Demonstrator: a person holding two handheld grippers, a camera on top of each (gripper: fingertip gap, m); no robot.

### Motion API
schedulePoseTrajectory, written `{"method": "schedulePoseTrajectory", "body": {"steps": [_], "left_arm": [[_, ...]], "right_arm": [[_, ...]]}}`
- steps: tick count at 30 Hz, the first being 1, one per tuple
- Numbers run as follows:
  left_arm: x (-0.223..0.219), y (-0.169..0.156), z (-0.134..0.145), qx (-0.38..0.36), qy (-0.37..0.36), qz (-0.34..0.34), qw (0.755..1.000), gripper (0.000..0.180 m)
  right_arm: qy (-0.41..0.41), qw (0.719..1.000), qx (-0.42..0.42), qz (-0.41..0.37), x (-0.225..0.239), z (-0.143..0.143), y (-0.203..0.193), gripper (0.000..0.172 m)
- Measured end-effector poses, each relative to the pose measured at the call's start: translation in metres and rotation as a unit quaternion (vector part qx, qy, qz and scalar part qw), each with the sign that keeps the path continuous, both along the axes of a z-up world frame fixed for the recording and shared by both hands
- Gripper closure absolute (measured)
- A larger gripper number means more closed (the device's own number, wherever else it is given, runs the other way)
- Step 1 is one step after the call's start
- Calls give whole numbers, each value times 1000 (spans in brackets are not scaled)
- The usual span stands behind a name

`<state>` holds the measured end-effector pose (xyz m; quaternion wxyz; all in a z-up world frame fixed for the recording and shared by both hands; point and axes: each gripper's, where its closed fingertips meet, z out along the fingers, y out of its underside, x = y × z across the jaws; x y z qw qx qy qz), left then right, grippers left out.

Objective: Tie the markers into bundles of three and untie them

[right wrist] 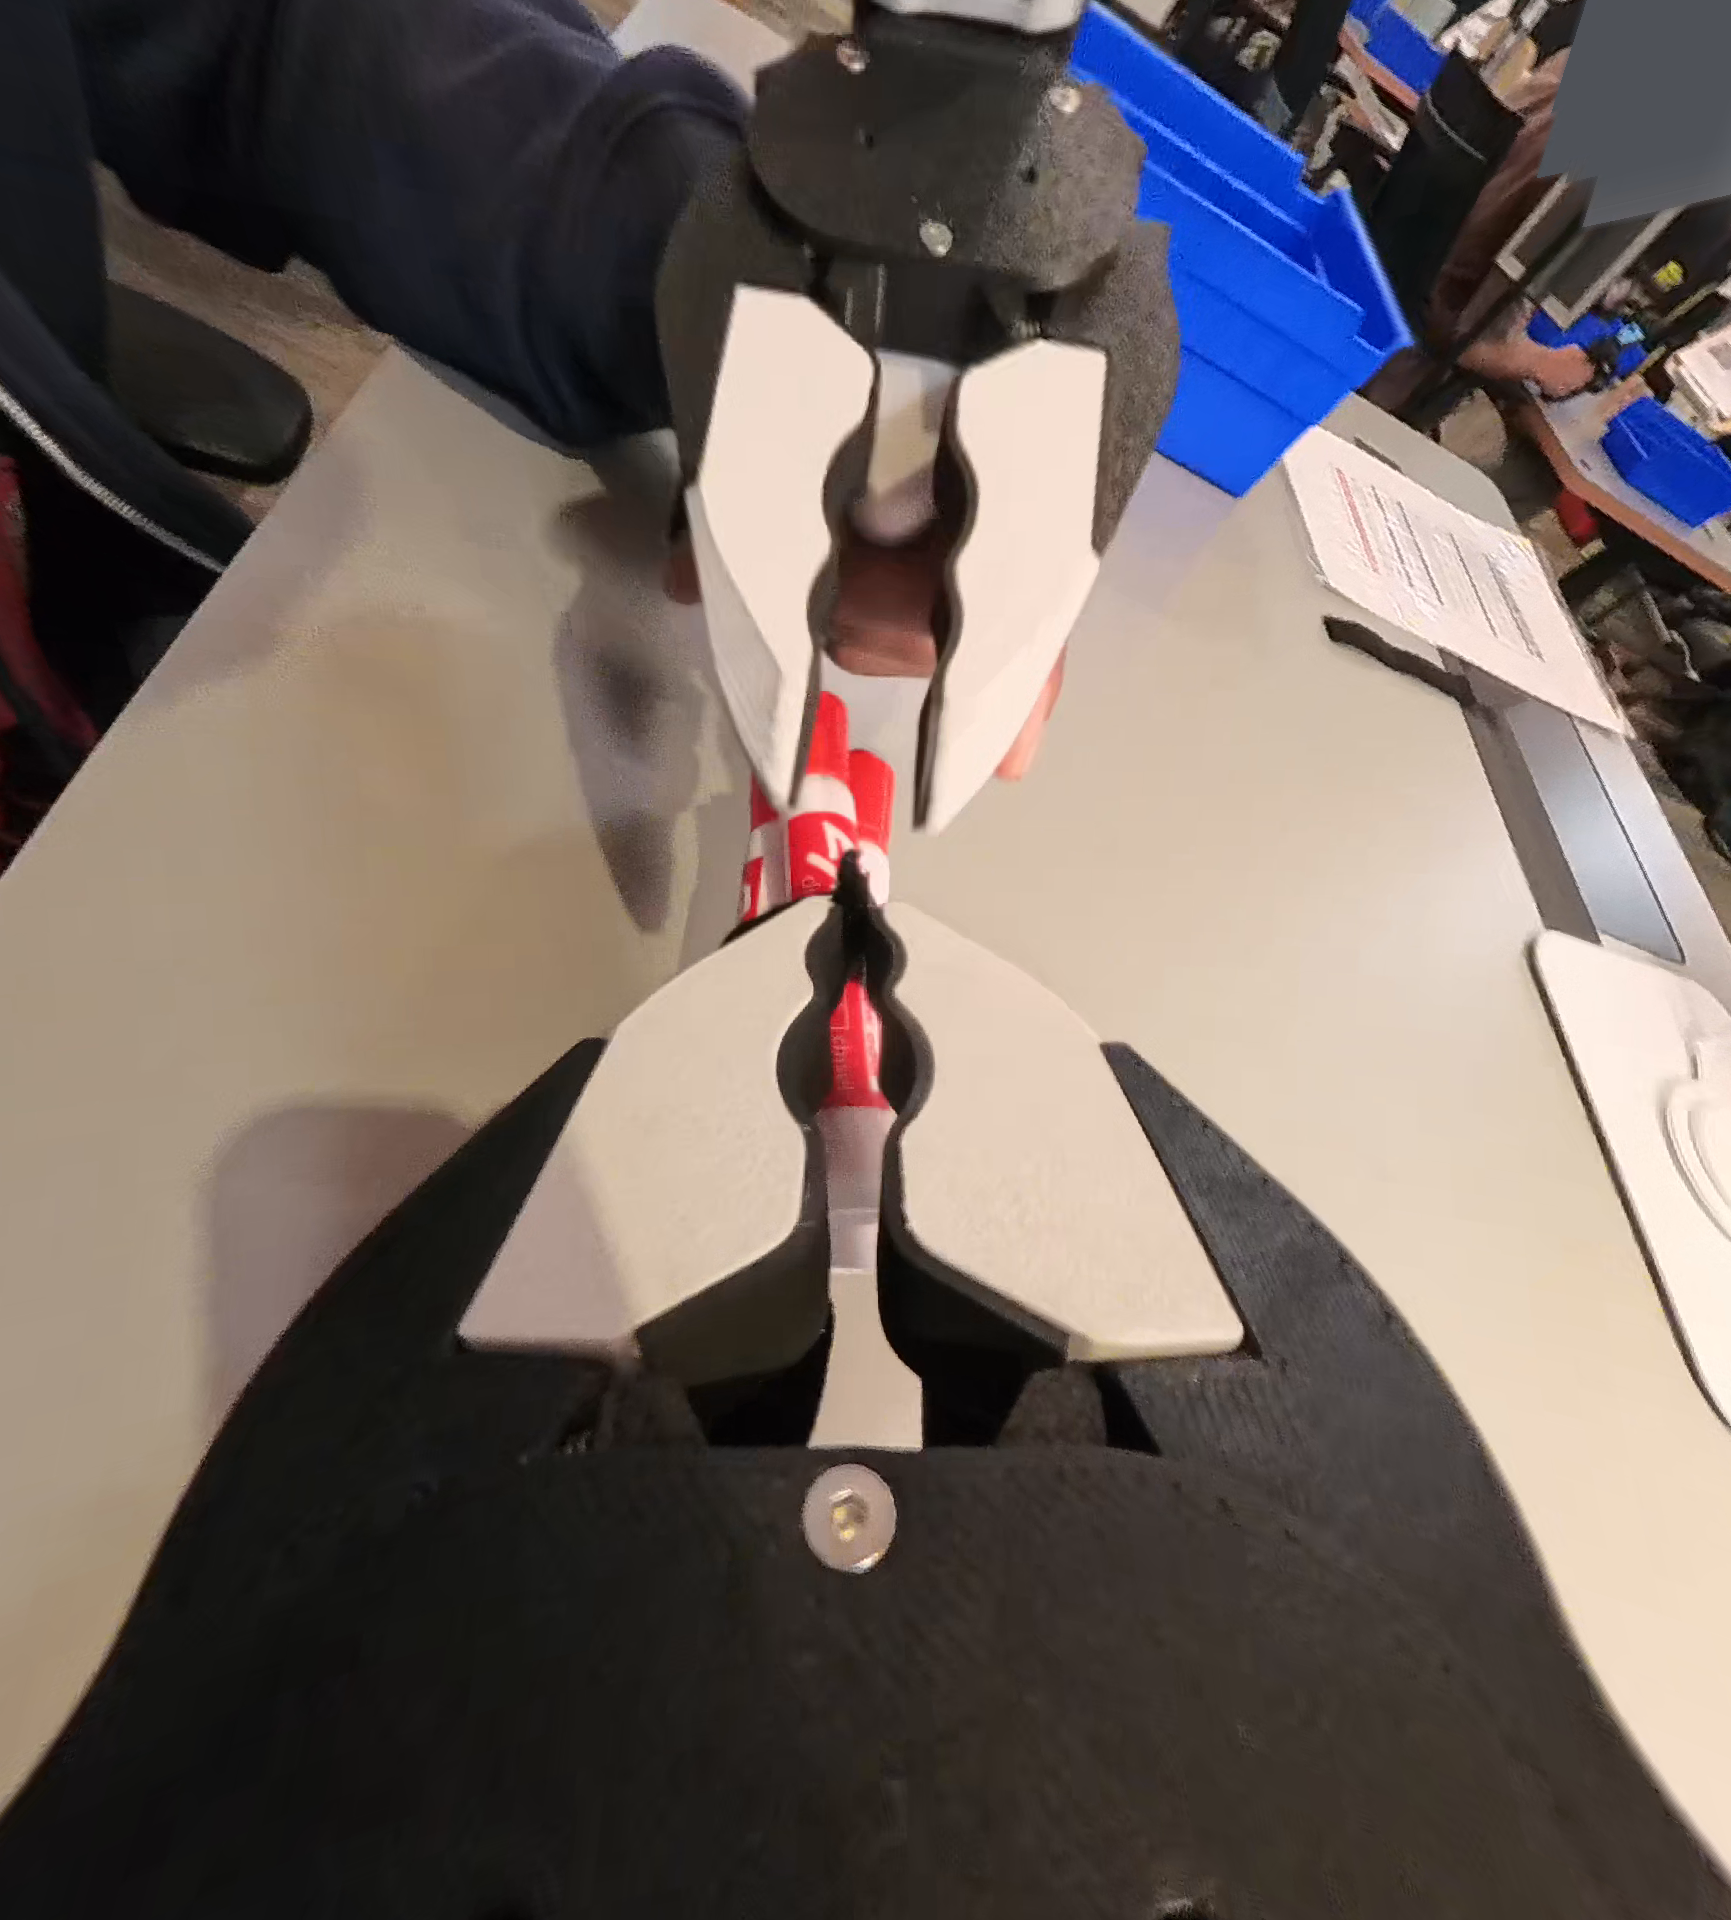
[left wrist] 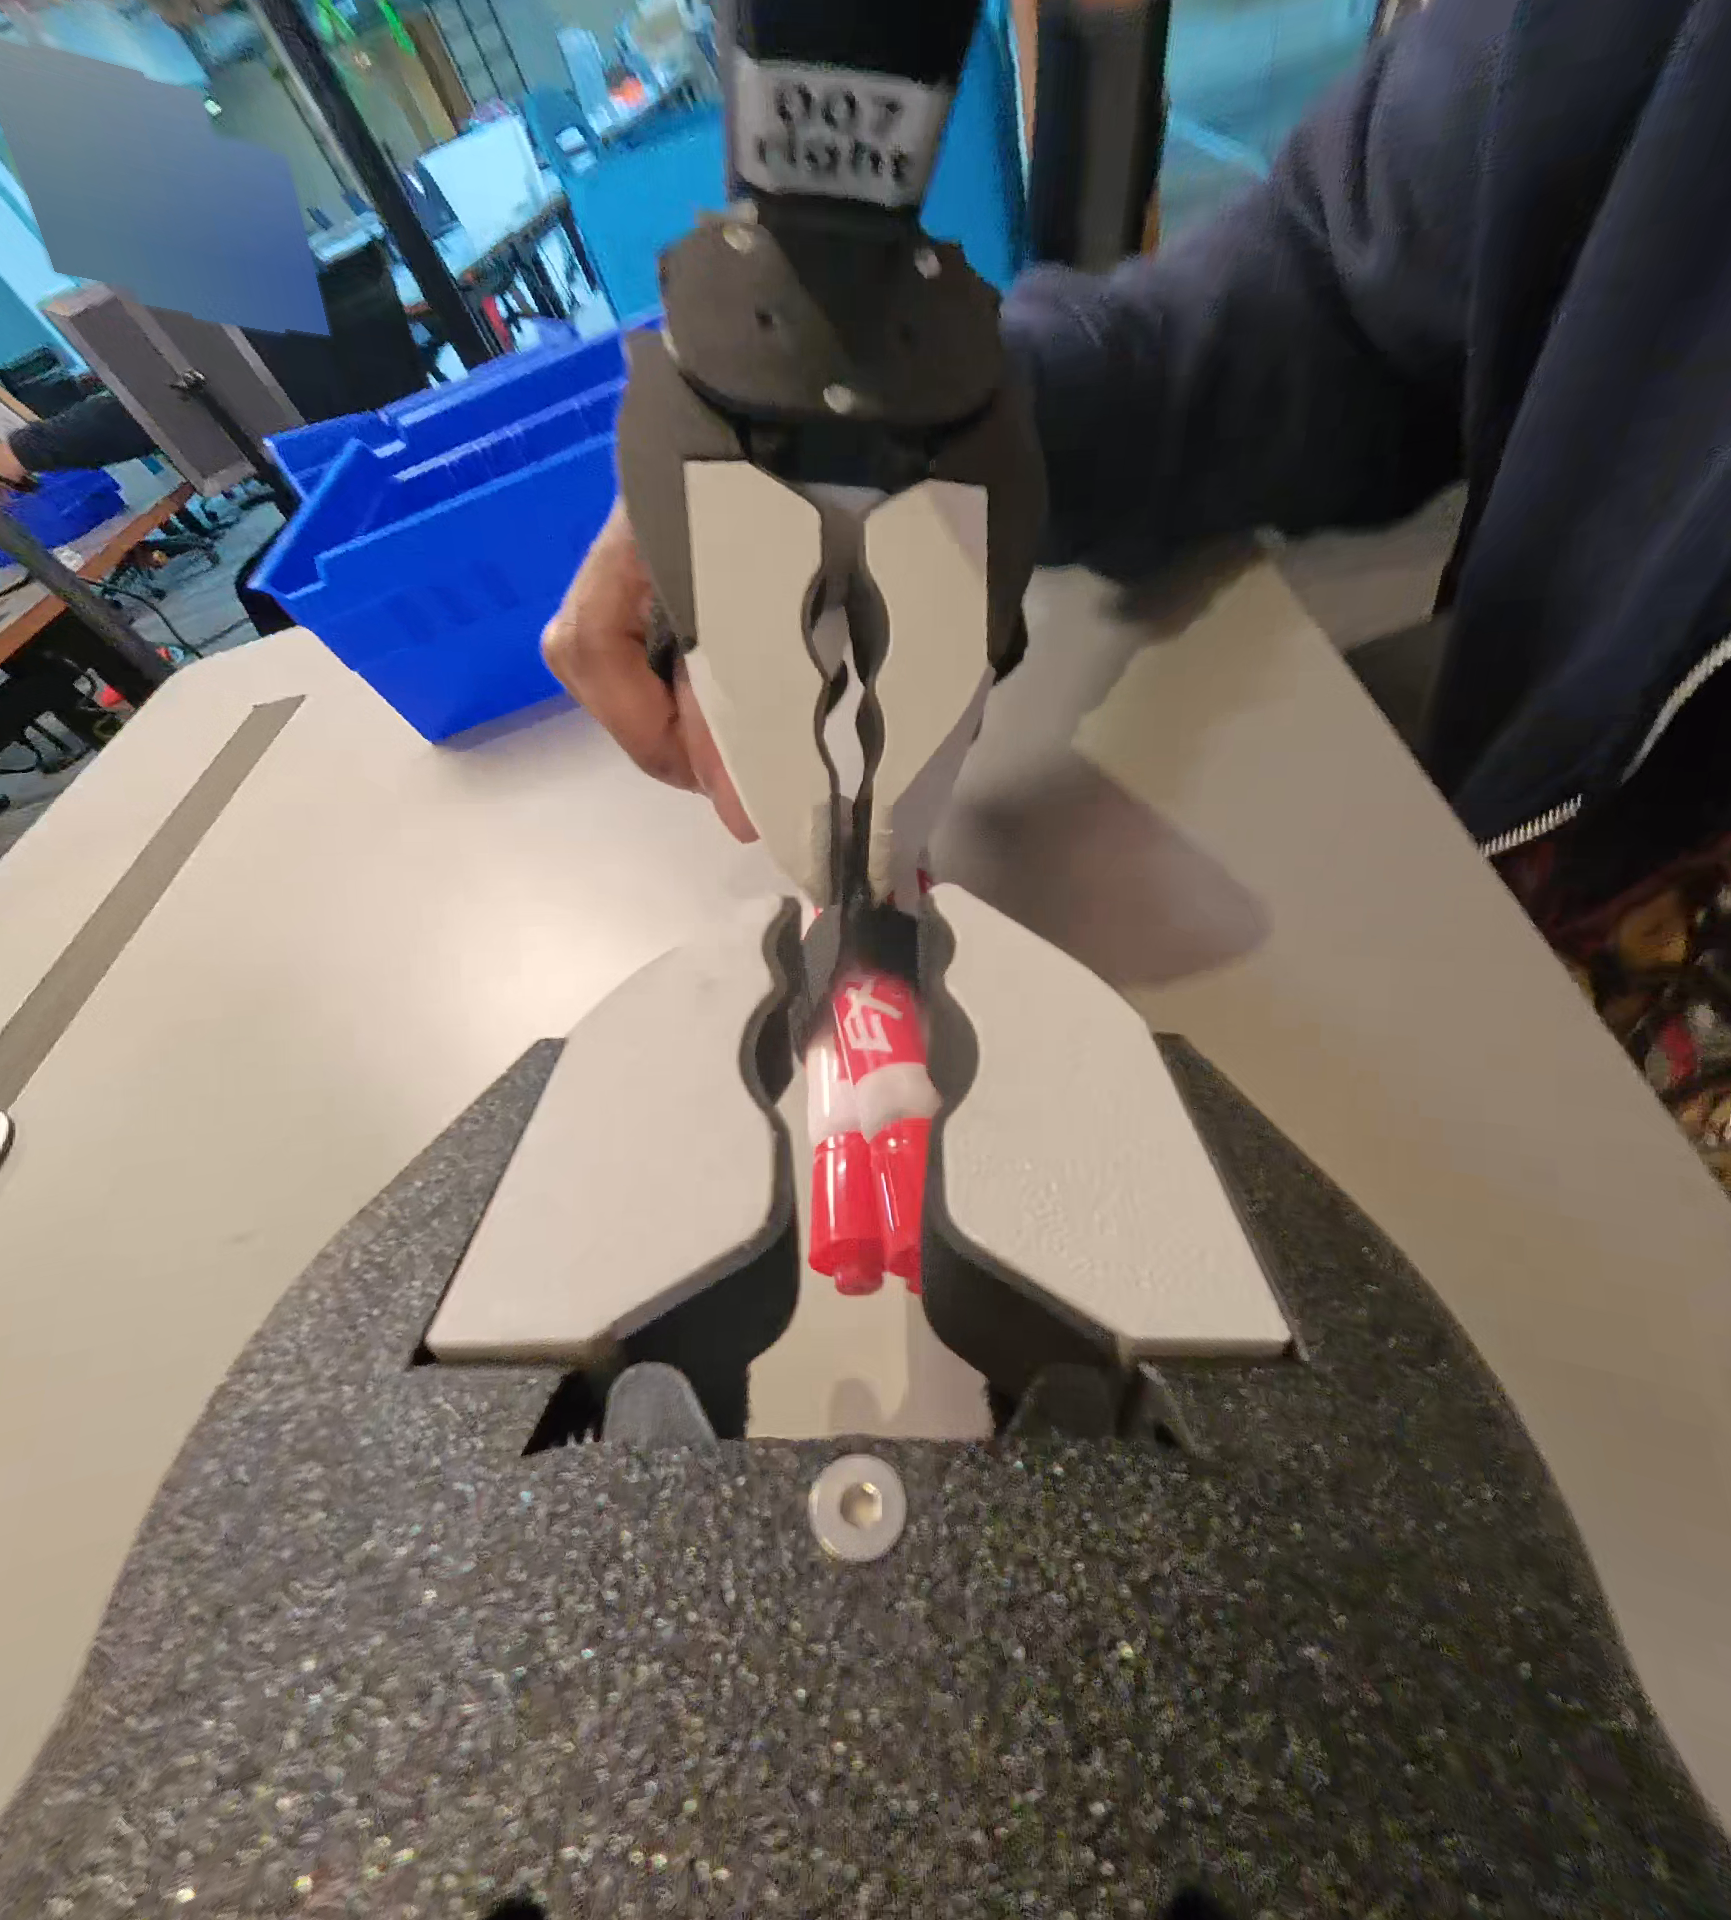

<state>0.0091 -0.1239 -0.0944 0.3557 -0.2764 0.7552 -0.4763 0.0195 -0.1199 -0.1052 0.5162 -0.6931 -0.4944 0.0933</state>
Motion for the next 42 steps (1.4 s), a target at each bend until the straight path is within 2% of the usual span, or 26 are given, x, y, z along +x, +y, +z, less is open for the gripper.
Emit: {"method": "schedulePoseTrajectory", "body": {"steps": [5, 9, 13, 15, 17, 19, 22, 26, 31, 34, 42], "left_arm": [[1, 17, 25, -86, -38, 24, 995, 157], [4, 25, 28, -113, -45, 40, 992, 158], [7, 26, 25, -120, -40, 48, 991, 160], [8, 25, 24, -120, -39, 49, 991, 160], [9, 23, 22, -119, -37, 49, 991, 161], [9, 22, 20, -118, -35, 48, 991, 162], [11, 20, 16, -114, -30, 48, 992, 162], [13, 20, 12, -115, -24, 52, 992, 163], [13, 21, 9, -119, -15, 51, 992, 163], [13, 20, 7, -117, -11, 48, 992, 163], [12, 15, 5, -112, -3, 39, 993, 163]], "right_arm": [[50, 995, -7, -85, 33, 27, -1, 169], [81, 977, -7, -199, 93, 65, -19, 169], [93, 931, 14, -354, 186, 118, -56, 168], [87, 897, 26, -433, 237, 140, -81, 169], [72, 860, 36, -504, 286, 150, -104, 168], [58, 825, 25, -561, 328, 140, -122, 168], [74, 803, -33, -590, 360, 94, -126, 168], [83, 797, -105, -588, 371, 29, -117, 168], [65, 785, -159, -595, 382, -22, -113, 168], [58, 777, -184, -599, 388, -39, -117, 167], [39, 779, -182, -598, 390, -40, -125, 167]]}}
